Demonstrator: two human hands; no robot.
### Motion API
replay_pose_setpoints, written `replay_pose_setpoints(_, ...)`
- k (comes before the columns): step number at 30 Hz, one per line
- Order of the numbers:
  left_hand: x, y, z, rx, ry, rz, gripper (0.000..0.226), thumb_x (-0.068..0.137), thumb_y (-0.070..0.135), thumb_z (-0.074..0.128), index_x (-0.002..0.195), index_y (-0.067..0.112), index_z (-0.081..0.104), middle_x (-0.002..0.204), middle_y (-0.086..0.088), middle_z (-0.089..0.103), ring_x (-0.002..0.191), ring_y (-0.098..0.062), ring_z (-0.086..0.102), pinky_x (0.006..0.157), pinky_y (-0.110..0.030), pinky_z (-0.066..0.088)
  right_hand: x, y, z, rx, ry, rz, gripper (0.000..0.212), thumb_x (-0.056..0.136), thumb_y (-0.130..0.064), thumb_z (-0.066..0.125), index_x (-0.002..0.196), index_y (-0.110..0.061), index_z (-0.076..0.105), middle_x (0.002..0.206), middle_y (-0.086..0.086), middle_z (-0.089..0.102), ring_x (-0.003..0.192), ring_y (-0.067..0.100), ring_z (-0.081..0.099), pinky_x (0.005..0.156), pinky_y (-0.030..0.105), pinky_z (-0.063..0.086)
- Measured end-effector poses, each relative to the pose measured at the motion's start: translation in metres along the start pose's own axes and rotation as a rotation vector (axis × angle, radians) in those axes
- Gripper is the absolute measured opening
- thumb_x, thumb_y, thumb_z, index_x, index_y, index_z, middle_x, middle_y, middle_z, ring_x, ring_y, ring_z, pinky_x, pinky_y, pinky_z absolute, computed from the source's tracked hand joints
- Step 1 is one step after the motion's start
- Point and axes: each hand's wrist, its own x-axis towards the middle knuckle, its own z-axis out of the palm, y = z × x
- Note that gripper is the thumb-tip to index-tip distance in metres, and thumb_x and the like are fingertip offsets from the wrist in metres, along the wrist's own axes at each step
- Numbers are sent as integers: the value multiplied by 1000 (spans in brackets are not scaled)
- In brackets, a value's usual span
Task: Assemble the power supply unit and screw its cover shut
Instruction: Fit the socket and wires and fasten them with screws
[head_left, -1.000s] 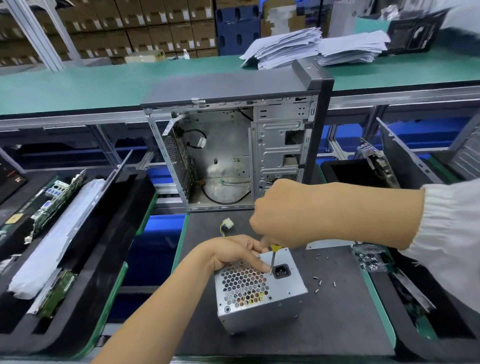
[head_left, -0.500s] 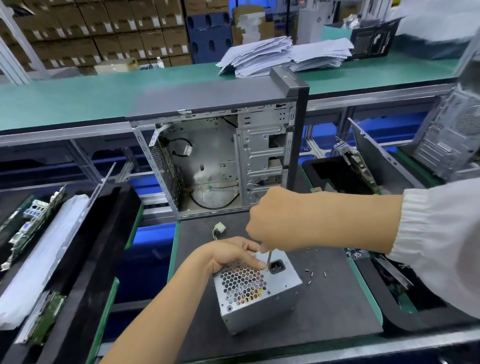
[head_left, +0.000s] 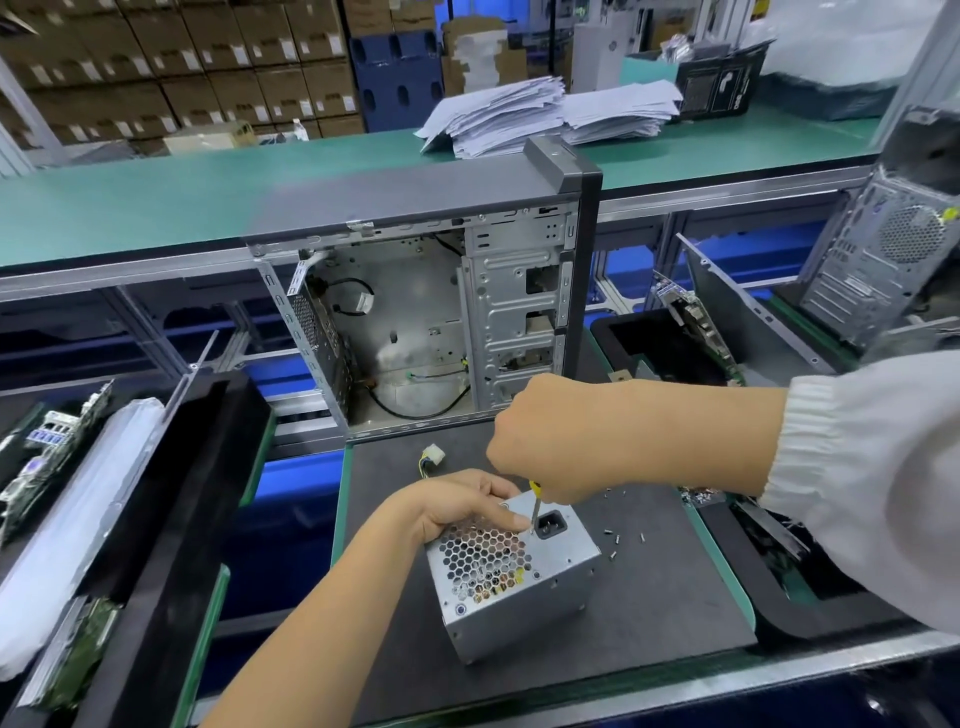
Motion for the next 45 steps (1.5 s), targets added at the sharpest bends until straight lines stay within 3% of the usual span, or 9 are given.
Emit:
replay_pose_setpoints(4,-2,1,0,10,-7,10,44,79,10,77,119,-1,64,122,-25,64,110,-36,62,105,-48,44,-6,-1,-7,-12,-14,16,6,89,-22,57,89,-17,53,61,-2,34,53,17,33,57,30,36)
replay_pose_setpoints(7,-2,2,-1,-8,-43,-7,26,83,11,75,107,6,70,105,-17,70,84,-21,68,80,-33,55,-18,11,-13,-20,-42,35,37,89,-30,58,67,-15,34,64,-1,36,54,17,37,49,26,29)
replay_pose_setpoints(10,-6,12,-2,94,53,23,11,89,18,71,97,11,68,88,-5,68,67,-12,59,57,-19,47,-33,38,-16,105,33,125,31,88,-41,57,72,-17,44,69,-3,43,63,21,44,52,26,31)
replay_pose_setpoints(16,4,62,-11,39,314,311,17,98,30,58,93,18,69,96,-3,77,92,-16,73,76,-23,53,-44,80,25,638,44,290,44,95,-50,38,84,-14,59,54,-7,67,57,10,62,51,24,43)
replay_pose_setpoints(21,37,97,2,-180,323,349,19,99,18,55,90,19,73,90,-8,76,81,-18,74,67,-24,56,-44,98,87,1130,74,392,32,96,-42,46,91,-11,53,69,1,69,46,10,59,51,22,49)
replay_pose_setpoints(25,83,114,18,-338,382,260,10,97,11,56,100,3,63,82,-12,74,66,-15,73,60,-24,58,-40,107,136,1185,167,543,22,90,-37,59,81,-18,53,72,-1,58,58,11,54,53,23,43)
replay_pose_setpoints(32,192,119,27,1041,483,162,27,91,12,60,115,0,56,121,-19,55,113,-33,53,90,-35,42,-39,130,203,1281,188,759,35,91,-30,58,65,-10,47,60,2,38,54,15,38,48,25,24)
replay_pose_setpoints(38,245,112,24,1250,388,-35,71,83,25,76,134,-1,36,135,-18,41,128,-35,41,104,-43,40,-39,152,224,1332,167,757,33,93,-29,56,70,-6,53,71,9,50,63,20,44,57,31,31)
replay_pose_setpoints(45,237,115,31,1346,375,-92,79,72,45,82,130,6,45,125,-12,47,116,-31,52,87,-43,50,-34,154,234,1368,132,734,33,91,-24,58,62,-10,48,58,2,41,53,15,37,50,27,27)
